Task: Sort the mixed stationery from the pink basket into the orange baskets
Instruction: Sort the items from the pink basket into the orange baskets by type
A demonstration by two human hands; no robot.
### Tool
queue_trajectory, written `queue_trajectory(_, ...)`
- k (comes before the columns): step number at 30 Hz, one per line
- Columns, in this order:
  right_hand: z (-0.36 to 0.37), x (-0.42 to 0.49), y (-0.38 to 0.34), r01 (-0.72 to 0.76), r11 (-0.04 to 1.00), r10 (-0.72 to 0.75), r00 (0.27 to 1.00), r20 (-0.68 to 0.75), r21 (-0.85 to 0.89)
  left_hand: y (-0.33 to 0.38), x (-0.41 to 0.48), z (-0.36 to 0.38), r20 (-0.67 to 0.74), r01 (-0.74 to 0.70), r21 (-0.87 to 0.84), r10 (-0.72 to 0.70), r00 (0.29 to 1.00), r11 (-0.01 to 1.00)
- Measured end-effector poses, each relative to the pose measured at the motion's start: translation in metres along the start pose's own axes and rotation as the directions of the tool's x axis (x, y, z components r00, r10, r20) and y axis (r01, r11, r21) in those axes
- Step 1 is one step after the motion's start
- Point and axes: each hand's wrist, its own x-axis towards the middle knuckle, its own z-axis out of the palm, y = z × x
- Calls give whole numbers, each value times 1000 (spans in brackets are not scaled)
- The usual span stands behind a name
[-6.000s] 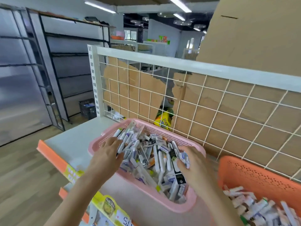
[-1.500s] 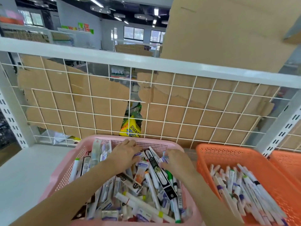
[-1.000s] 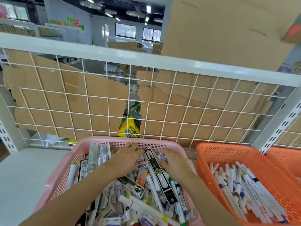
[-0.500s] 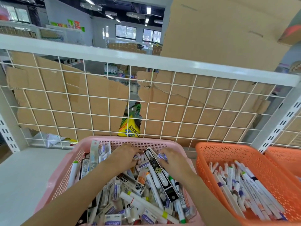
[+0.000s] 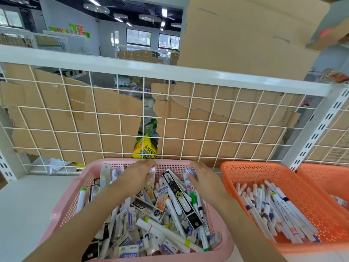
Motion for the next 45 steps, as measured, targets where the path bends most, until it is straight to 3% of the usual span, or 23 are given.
queue_trajectory(6, -27, -16, 8, -20, 1000, 20, 988, -152, -2, 13, -8, -21, -97, -35, 0, 35, 995, 999)
queue_trajectory(14, -60, -65, 30, -189, 981, 170, 943, -286, -41, 43, -29, -19, -227, -4, -7, 2, 974, 1000)
queue_trajectory(22, -88, -129, 72, -376, 922, 332, 889, -315, -89, 75, -35, 11, -181, -84, -13, 80, 980, 996)
queue_trajectory(31, -129, -186, 126, -455, 886, 396, 838, -375, -83, 166, -16, 35, -155, -141, -72, 128, 980, 987)
queue_trajectory(36, -157, -214, 173, -507, 860, 441, 794, -418, -56, 227, 0, 51, -223, -154, -117, 125, 967, 981)
queue_trajectory(45, -207, -254, 276, -548, 836, 487, 770, -412, -37, 345, 38, 91, -158, -183, -138, 161, 974, 973)
